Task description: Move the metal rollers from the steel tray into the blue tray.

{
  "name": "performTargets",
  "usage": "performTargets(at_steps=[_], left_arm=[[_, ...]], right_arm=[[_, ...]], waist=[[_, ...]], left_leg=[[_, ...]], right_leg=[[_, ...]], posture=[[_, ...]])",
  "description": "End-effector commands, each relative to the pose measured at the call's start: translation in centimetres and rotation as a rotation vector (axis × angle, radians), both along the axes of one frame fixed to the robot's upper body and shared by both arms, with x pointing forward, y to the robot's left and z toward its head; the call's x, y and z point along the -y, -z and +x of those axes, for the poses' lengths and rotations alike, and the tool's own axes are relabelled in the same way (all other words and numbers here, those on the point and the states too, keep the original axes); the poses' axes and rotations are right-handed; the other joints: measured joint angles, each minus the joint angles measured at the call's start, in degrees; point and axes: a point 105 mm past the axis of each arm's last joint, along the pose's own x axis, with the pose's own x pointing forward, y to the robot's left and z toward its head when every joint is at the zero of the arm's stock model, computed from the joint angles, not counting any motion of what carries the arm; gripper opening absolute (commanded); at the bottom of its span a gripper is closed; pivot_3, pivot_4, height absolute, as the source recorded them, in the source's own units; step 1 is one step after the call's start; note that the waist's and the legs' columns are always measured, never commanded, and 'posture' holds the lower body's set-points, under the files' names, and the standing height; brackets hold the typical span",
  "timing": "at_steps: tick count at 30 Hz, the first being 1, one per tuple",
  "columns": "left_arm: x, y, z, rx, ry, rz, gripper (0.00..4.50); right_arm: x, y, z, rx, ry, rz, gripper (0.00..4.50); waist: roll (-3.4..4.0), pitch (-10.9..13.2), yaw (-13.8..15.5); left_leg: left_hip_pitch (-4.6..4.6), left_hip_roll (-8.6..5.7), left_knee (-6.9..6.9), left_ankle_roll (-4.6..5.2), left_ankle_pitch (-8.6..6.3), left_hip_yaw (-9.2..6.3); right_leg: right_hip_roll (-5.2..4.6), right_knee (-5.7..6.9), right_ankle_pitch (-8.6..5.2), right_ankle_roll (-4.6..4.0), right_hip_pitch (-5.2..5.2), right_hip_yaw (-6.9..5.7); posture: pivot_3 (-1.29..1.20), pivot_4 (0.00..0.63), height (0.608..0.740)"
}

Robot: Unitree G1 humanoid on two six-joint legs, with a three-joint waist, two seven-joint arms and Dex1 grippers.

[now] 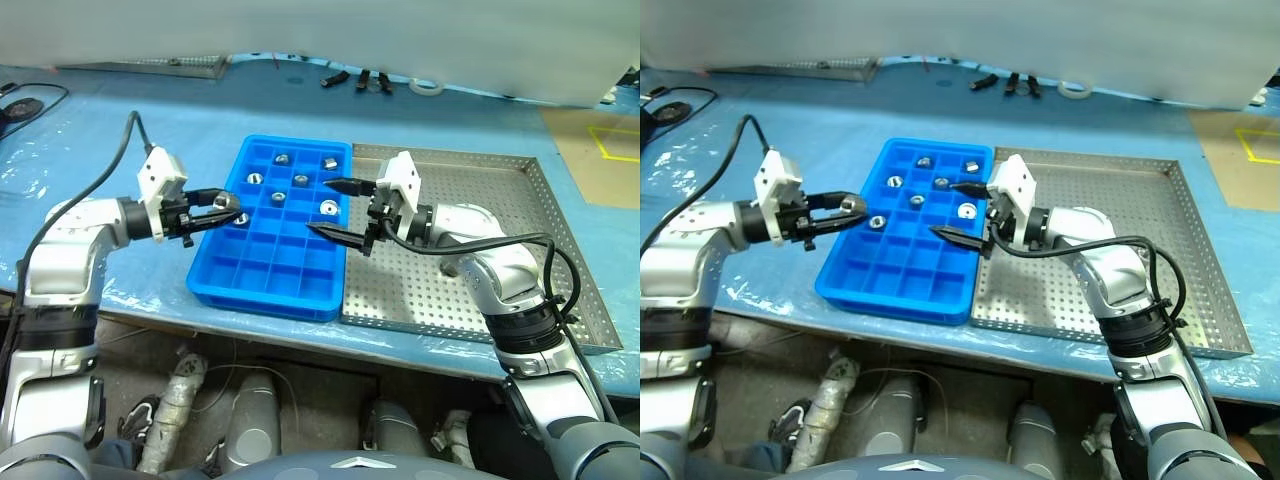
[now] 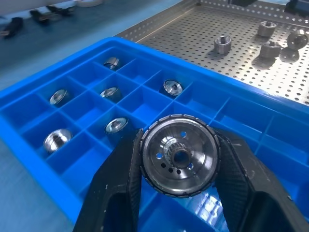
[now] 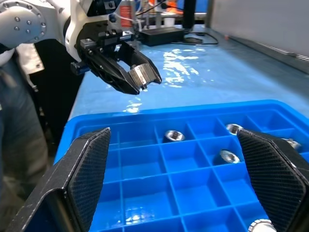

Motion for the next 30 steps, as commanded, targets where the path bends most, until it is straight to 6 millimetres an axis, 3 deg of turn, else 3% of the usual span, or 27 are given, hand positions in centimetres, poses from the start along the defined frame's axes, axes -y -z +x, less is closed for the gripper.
performTargets(at_steps=[1,9,16,22,23,26,30], left_arm=[[0.0,0.5,-1.7,-0.023,-0.004,0.005,1.69],[-2.3,4.4,-2.3,-0.129,-0.117,0.052,1.69],[-1.6,5.1,-1.9,-0.157,-0.085,0.049,1.69],[-2.8,5.2,-0.9,-0.148,-0.098,0.099,3.69],[-3.1,4.9,-0.6,-0.137,-0.106,0.106,3.99],[-3.9,2.9,0.8,-0.07,-0.112,0.129,3.99],[-2.1,-0.9,2.8,0.042,-0.044,0.092,3.99]], right_arm=[[-0.7,-1.2,-0.5,0.047,-0.068,0.01,4.44],[-0.9,-0.9,-0.6,0.045,-0.091,-0.004,4.44],[-0.4,-0.3,-0.6,0.039,-0.057,-0.007,4.44],[0.0,-0.3,-0.6,0.045,-0.028,0.0,4.44],[0.1,-0.3,-0.6,0.046,-0.024,0.001,4.44],[0.2,-0.5,-0.6,0.055,-0.011,0.005,4.44],[0.8,-1.3,-0.5,0.069,0.032,0.02,4.44]], waist=[[0.0,0.0,0.13],[-0.01,0.0,1.44],[-0.03,-0.02,1.29],[-0.04,-0.02,0.8],[-0.03,-0.02,0.75],[-0.03,-0.02,0.7],[-0.05,-0.03,0.96]], left_leg=[[0.05,-0.01,-0.07,-0.04,0.02,0.0],[0.07,0.23,-0.86,-0.79,0.52,-0.07],[0.1,0.54,-0.84,-0.93,0.62,-0.08],[0.13,0.6,-0.83,-1.01,0.67,-0.07],[0.15,0.62,-0.83,-1.02,0.68,-0.07],[0.19,0.67,-0.83,-1.04,0.69,-0.06],[0.15,0.68,-0.79,-1.11,0.74,-0.06]], right_leg=[[0.0,0.01,-0.01,0.02,-0.01,0.03],[0.23,0.31,0.0,0.0,-0.42,0.22],[0.6,0.33,-0.05,-0.14,-0.53,0.23],[0.68,0.35,-0.07,-0.18,-0.54,0.23],[0.69,0.36,-0.07,-0.19,-0.54,0.23],[0.73,0.4,-0.05,-0.21,-0.54,0.25],[0.72,0.43,-0.03,-0.25,-0.53,0.29]], posture=[[0.31,0.15,0.74],[0.29,0.15,0.74],[0.25,0.15,0.74],[0.22,0.15,0.74],[0.22,0.15,0.74],[0.19,0.15,0.74],[0.15,0.15,0.74]])
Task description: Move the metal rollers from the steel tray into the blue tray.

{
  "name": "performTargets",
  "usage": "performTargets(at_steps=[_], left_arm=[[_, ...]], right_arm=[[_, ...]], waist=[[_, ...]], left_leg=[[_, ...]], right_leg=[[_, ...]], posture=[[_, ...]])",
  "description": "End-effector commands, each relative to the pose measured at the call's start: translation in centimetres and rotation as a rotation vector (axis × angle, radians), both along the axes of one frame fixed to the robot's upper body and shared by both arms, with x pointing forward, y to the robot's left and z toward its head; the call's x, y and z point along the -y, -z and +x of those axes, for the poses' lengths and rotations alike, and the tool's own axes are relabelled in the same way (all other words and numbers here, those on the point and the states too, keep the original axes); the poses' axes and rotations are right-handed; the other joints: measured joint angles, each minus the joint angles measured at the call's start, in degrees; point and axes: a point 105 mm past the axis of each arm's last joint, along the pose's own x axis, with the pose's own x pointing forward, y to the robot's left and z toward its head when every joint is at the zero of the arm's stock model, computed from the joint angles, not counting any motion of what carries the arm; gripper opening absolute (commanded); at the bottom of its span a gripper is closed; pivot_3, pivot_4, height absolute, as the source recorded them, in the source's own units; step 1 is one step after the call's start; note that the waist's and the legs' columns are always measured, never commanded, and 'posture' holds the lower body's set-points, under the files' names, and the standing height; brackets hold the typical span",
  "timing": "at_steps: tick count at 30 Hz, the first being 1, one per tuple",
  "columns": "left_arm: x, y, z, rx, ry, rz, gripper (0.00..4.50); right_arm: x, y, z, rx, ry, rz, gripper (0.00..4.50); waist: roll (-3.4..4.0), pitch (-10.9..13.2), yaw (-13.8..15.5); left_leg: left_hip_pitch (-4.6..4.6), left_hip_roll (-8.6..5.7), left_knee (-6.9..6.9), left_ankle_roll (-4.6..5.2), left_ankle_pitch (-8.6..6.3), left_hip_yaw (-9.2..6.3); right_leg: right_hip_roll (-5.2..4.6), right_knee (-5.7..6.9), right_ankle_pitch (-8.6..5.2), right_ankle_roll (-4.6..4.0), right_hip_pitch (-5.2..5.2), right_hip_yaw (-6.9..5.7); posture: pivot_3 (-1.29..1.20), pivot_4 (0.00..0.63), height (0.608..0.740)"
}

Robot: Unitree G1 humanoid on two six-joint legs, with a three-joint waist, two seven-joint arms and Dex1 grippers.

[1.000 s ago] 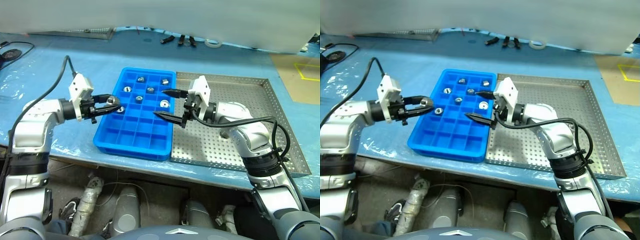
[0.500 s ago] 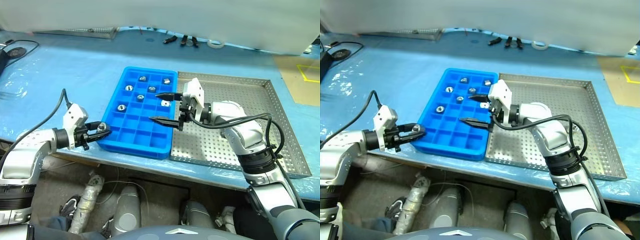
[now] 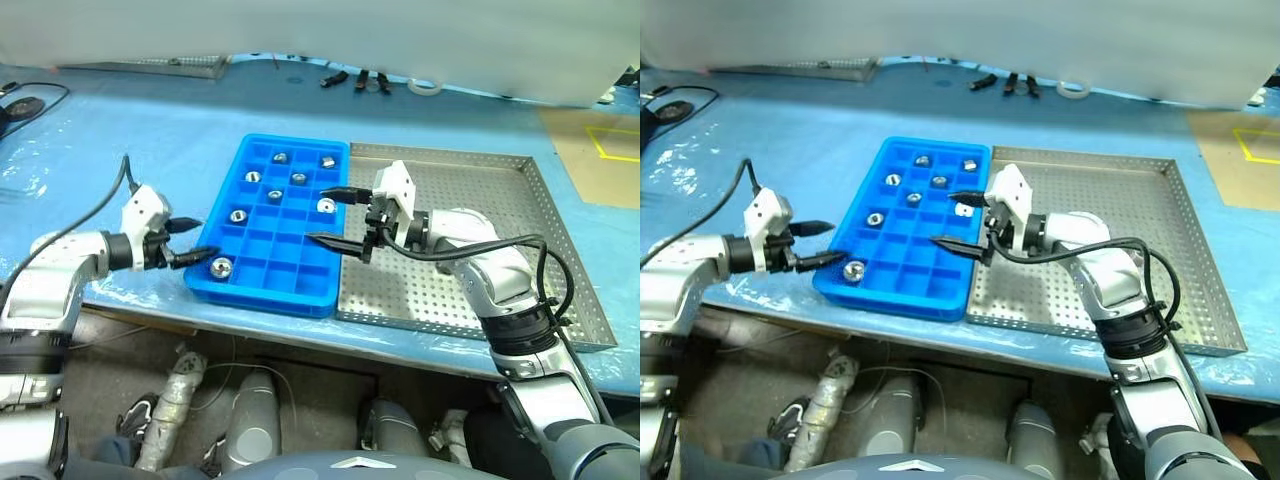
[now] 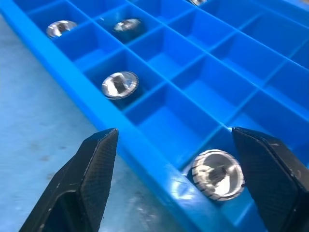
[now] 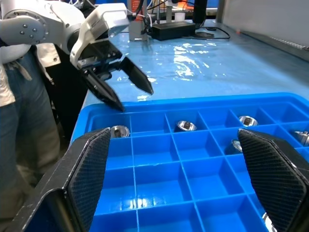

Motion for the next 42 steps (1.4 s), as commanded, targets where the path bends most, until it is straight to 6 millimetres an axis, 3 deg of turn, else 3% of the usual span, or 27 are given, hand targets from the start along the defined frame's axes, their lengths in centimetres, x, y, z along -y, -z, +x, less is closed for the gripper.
performTargets(at_steps=[1,5,9,14,18,24,31,42], left_arm=[[2.3,-4.1,1.6,0.132,0.1,-0.014,3.99],[5.9,-5.6,3.8,0.168,0.215,-0.031,3.99],[11.0,-4.9,5.4,0.154,0.383,-0.015,3.99],[16.9,-3.8,7.3,0.142,0.463,0.007,3.99],[22.0,-3.5,7.2,0.135,0.521,0.014,3.99],[27.8,-2.4,6.0,0.129,0.555,0.026,3.99],[30.7,0.0,4.9,0.104,0.55,0.095,3.99],[31.5,2.8,5.3,0.044,0.398,0.125,3.99]], right_arm=[[0.9,-2.0,-0.3,0.068,0.039,0.033,4.44],[2.9,-2.2,-0.2,0.074,0.124,0.033,4.44],[5.5,-2.1,-0.6,0.089,0.269,0.03,4.44],[8.3,-1.9,-1.8,0.108,0.482,0.053,4.44],[10.2,-1.7,-3.3,0.12,0.632,0.069,4.44],[12.1,-1.2,-5.7,0.126,0.806,0.076,4.44],[13.2,-0.7,-7.8,0.123,0.937,0.074,4.44],[14.2,-0.1,-9.0,0.115,1.025,0.055,4.44]], waist=[[-0.02,-0.01,0.18],[-0.04,-0.02,0.12],[-0.05,-0.03,-0.87],[-0.09,-0.03,-3.08],[-0.1,-0.04,-5.45],[-0.1,-0.04,-9.04],[-0.09,-0.05,-12.44],[-0.07,-0.05,-15.88]], left_leg=[[-0.04,0.0,0.02,-0.03,0.02,0.0],[-0.02,-0.13,0.11,-0.17,0.15,0.11],[-0.01,-0.12,0.18,-0.11,0.18,0.13],[-0.1,-0.1,0.2,0.05,0.19,0.13],[-0.08,-0.2,0.22,0.24,0.07,0.18],[-0.03,-0.23,0.25,0.65,-0.18,0.34],[-0.02,-0.25,0.62,0.98,-0.39,0.5],[-0.06,-0.87,1.09,1.8,-0.91,0.59]], right_leg=[[-0.02,0.0,0.0,0.0,0.02,-0.01],[-0.12,0.0,0.01,0.01,0.15,0.01],[-0.12,-0.03,0.02,0.03,0.15,0.12],[-0.06,-0.07,0.12,0.19,0.11,0.11],[-0.07,-0.12,0.15,0.26,0.11,0.2],[-0.08,-0.38,0.08,0.18,0.15,0.4],[-0.08,-0.61,0.17,0.34,0.21,0.46],[-0.59,-1.21,0.25,0.57,0.76,0.47]], posture=[[0.13,0.15,0.74],[0.03,0.15,0.74],[-0.09,0.15,0.74],[-0.28,0.15,0.74],[-0.43,0.15,0.74],[-0.57,0.15,0.74],[-0.69,0.15,0.74],[-0.75,0.15,0.74]])
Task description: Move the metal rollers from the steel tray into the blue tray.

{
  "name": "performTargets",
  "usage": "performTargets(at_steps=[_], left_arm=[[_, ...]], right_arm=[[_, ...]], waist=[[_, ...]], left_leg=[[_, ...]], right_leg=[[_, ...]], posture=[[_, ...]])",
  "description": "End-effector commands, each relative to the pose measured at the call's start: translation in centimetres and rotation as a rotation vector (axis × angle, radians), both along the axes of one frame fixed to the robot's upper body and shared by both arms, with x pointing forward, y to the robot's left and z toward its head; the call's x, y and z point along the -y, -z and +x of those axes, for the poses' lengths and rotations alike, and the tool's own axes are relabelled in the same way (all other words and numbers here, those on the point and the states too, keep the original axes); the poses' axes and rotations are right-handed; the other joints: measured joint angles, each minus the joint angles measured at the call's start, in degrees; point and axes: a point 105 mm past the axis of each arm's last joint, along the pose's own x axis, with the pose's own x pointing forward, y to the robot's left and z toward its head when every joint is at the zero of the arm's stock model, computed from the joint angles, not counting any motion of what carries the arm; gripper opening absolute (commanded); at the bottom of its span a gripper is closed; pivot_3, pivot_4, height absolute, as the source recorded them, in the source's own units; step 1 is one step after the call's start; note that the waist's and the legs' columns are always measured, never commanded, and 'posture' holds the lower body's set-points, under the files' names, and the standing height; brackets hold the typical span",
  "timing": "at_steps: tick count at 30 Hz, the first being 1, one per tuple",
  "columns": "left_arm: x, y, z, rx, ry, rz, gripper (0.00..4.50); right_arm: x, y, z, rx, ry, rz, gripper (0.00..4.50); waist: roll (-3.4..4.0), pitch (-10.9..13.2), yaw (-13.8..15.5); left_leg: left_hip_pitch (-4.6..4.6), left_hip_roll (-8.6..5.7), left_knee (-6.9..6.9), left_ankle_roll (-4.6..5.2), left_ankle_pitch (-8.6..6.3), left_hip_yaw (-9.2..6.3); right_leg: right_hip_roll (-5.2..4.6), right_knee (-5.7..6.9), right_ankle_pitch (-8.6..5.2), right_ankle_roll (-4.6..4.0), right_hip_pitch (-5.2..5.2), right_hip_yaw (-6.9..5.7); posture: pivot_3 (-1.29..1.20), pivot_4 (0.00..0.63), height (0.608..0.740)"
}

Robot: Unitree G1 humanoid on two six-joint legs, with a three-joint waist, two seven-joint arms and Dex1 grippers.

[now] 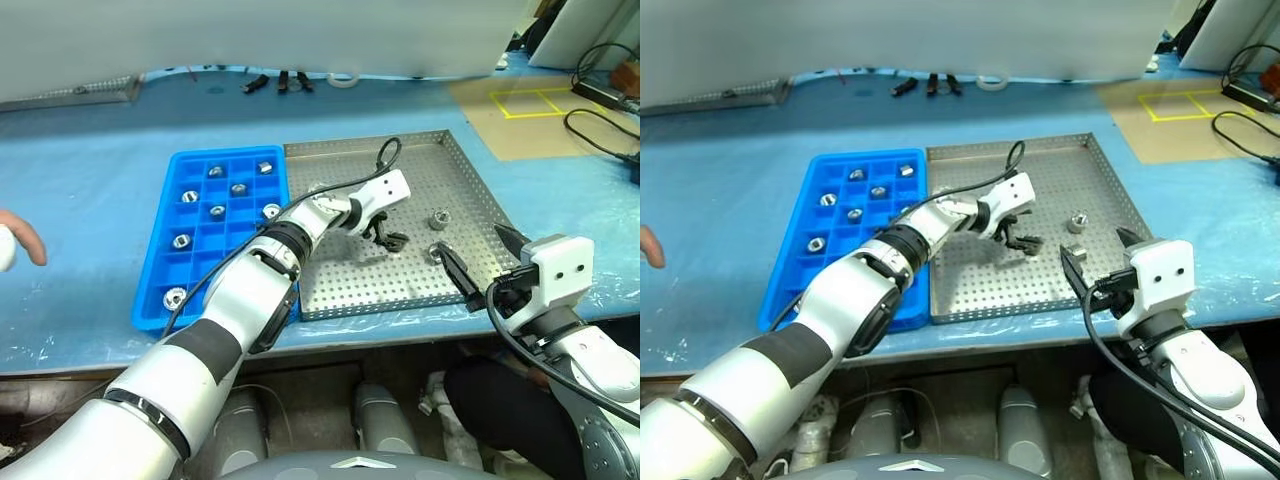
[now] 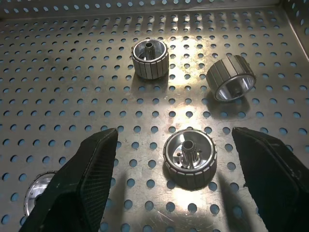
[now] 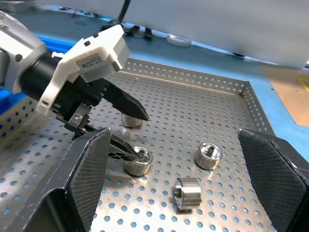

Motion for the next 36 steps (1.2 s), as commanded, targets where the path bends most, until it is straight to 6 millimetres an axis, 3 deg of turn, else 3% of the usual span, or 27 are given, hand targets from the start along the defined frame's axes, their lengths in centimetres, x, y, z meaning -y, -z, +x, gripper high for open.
performTargets(at_steps=[1,5,16,19,22,25,29,33,36], left_arm=[[0.8,0.1,-0.3,-0.021,-0.019,-0.037,3.99],[1.2,1.0,-0.7,-0.077,-0.046,-0.044,3.99],[-0.4,4.3,-0.3,-0.1,-0.153,0.055,3.99],[-0.7,4.3,-0.1,-0.095,-0.177,0.055,3.37],[-1.2,4.5,0.3,-0.08,-0.193,0.079,2.45],[-1.4,4.3,0.3,-0.086,-0.188,0.072,2.45],[-2.3,4.5,0.6,-0.087,-0.195,0.087,1.69],[-2.7,3.8,0.7,-0.115,-0.17,0.048,1.71],[-3.0,1.5,0.9,-0.134,-0.096,-0.029,1.71]], right_arm=[[0.0,-1.2,-0.7,0.056,0.019,-0.023,4.44],[0.0,-1.2,-0.8,0.051,0.023,-0.027,4.44],[0.3,-0.9,-1.3,0.043,0.059,-0.021,4.44],[0.3,-0.8,-1.2,0.04,0.063,-0.021,4.44],[0.2,-0.9,-1.1,0.042,0.06,-0.018,4.44],[0.1,-0.9,-0.9,0.044,0.054,-0.016,4.44],[-0.2,-0.9,-0.5,0.045,0.038,-0.013,4.44],[-0.3,-1.1,-0.2,0.054,0.021,-0.009,4.44],[-0.7,-1.6,0.2,0.069,-0.011,-0.006,4.44]], waist=[[0.0,0.0,-0.53],[0.0,0.0,-2.02],[0.03,-0.02,-6.73],[0.05,-0.03,-7.99],[0.05,-0.03,-9.09],[0.05,-0.03,-9.92],[0.05,-0.03,-10.97],[0.06,-0.03,-11.65],[0.06,-0.04,-12.05]], left_leg=[[-0.03,-0.02,0.04,0.07,-0.04,0.0],[-0.08,-0.18,0.07,0.19,-0.12,0.01],[-0.33,-0.27,0.42,0.66,-0.45,-0.13],[-0.32,-0.4,0.43,0.82,-0.55,-0.25],[-0.32,-0.58,0.48,1.0,-0.67,-0.27],[-0.31,-0.82,0.48,1.08,-0.72,-0.35],[-0.33,-1.16,0.48,1.22,-0.8,-0.38],[-0.47,-1.21,0.6,1.44,-0.93,-0.44],[-0.63,-1.21,0.61,1.47,-0.94,-0.49]], right_leg=[[-0.04,-0.05,0.0,0.0,0.03,-0.01],[-0.31,-0.1,-0.05,0.08,0.07,-0.1],[-0.47,-0.5,-0.14,0.24,0.43,-0.42],[-0.55,-0.92,-0.14,0.24,0.81,-0.51],[-0.73,-1.11,-0.14,0.24,0.95,-0.52],[-0.97,-1.2,-0.14,0.25,1.09,-0.67],[-1.41,-1.27,-0.18,0.31,1.23,-0.95],[-1.6,-1.55,-0.18,0.31,1.4,-1.21],[-1.62,-1.61,-0.16,0.28,1.34,-1.34]], posture=[[-0.75,0.15,0.74],[-0.76,0.15,0.74],[-0.79,0.15,0.74],[-0.79,0.15,0.74],[-0.78,0.15,0.74],[-0.77,0.15,0.74],[-0.76,0.15,0.74],[-0.73,0.15,0.74],[-0.71,0.15,0.74]])
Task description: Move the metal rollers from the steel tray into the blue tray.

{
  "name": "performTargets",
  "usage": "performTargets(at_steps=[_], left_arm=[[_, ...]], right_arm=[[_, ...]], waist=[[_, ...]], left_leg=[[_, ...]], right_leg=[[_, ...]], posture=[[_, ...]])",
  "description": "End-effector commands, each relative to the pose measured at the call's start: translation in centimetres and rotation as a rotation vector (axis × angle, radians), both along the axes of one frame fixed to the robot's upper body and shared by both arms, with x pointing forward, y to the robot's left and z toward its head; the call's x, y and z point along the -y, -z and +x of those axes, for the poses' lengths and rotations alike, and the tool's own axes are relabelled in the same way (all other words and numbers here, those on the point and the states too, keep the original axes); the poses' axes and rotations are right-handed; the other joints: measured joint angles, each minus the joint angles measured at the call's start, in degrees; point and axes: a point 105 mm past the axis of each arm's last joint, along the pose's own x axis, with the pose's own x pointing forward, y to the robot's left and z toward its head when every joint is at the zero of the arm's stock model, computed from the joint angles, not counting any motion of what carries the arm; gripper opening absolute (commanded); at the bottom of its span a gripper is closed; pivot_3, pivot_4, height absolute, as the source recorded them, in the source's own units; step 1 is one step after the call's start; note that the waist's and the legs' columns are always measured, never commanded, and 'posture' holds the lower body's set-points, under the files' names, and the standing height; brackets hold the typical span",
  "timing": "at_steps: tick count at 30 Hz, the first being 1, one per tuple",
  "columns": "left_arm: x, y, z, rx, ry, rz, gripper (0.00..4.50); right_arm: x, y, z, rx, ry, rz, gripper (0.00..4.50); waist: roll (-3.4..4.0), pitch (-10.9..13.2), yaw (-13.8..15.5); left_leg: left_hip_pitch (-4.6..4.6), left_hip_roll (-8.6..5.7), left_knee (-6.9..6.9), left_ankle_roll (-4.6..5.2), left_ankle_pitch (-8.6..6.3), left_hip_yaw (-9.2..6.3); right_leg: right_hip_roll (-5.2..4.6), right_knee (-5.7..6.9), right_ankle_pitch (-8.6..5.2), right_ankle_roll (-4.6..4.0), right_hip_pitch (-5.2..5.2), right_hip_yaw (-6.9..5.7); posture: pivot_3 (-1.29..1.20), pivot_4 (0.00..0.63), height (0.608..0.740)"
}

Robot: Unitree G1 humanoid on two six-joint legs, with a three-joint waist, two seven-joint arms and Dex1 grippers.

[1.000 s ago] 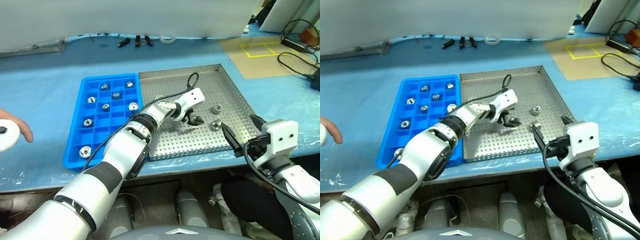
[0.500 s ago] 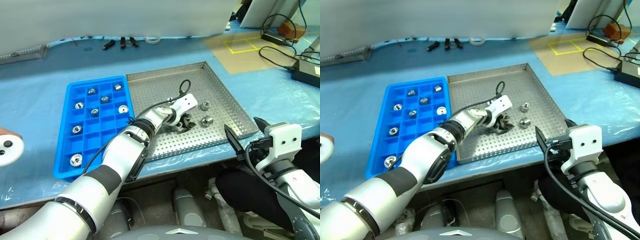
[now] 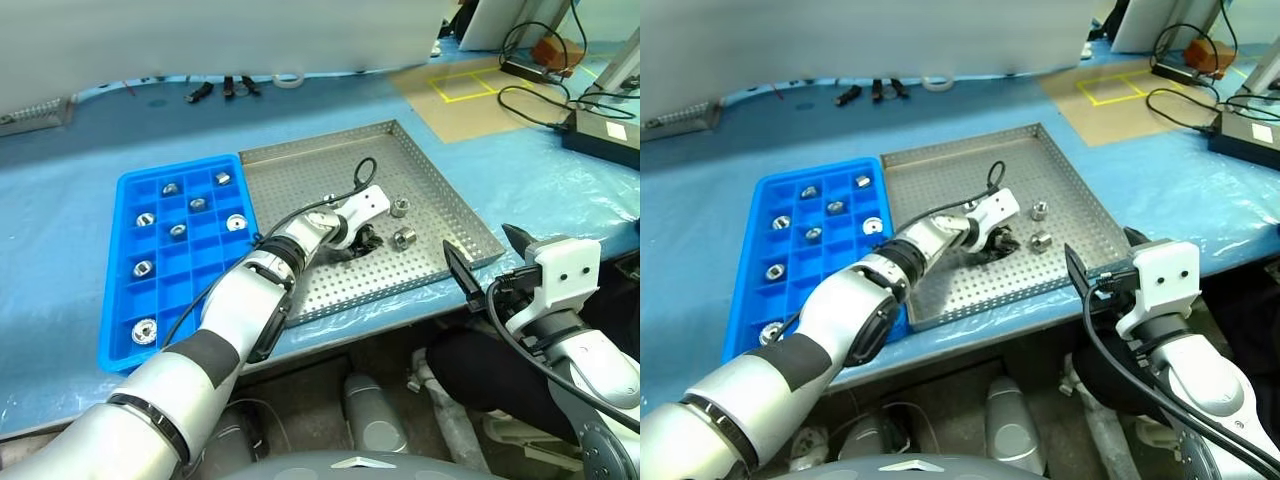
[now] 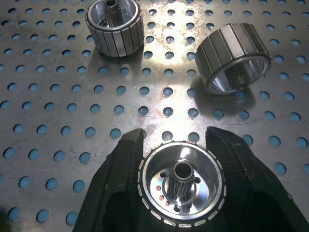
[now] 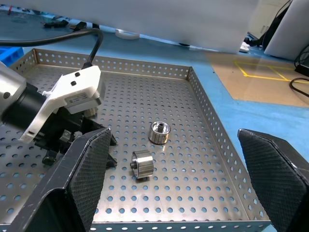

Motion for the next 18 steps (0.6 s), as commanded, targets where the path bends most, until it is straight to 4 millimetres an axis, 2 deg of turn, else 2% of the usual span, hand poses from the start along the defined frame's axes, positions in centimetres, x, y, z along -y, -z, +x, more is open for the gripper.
performTargets(at_steps=[1,6,11,15,18], left_arm=[[-0.5,-2.8,0.2,-0.006,0.084,-0.087,1.71],[-2.4,-6.8,0.8,0.041,0.178,-0.152,1.71],[-4.9,-12.4,1.0,0.104,0.272,-0.275,1.71],[-7.8,-15.0,0.8,0.143,0.31,-0.318,1.71],[-11.9,-15.8,1.1,0.189,0.268,-0.3,1.71]], right_arm=[[-0.5,-1.0,0.3,0.033,-0.044,-0.014,4.44],[-0.7,-1.7,1.2,0.051,-0.09,-0.022,4.44],[-2.3,-2.4,2.8,0.067,-0.202,-0.019,4.44],[-3.9,-3.0,4.3,0.075,-0.306,-0.013,4.44],[-6.1,-3.4,5.9,0.078,-0.442,-0.016,4.44]], waist=[[0.01,0.0,-0.26],[0.02,0.01,-0.11],[0.04,0.04,1.28],[0.04,0.07,2.88],[0.09,0.13,5.1]], left_leg=[[-0.07,-0.01,0.0,0.0,0.0,0.0],[-0.27,0.02,-0.02,0.19,0.1,0.0],[-0.27,0.09,-0.01,0.26,0.07,0.03],[-0.17,0.12,0.02,0.25,0.07,0.05],[-0.1,0.18,0.06,0.18,0.12,0.06]], right_leg=[[0.0,0.0,0.01,0.0,-0.05,-0.03],[0.01,0.02,0.03,-0.02,-0.22,-0.11],[-0.07,0.04,0.04,-0.03,-0.21,-0.1],[-0.09,0.3,0.04,-0.04,-0.27,-0.07],[-0.02,0.61,0.04,-0.05,-0.36,-0.03]], posture=[[-0.7,0.15,0.74],[-0.63,0.15,0.74],[-0.53,0.15,0.74],[-0.41,0.15,0.74],[-0.28,0.15,0.74]])
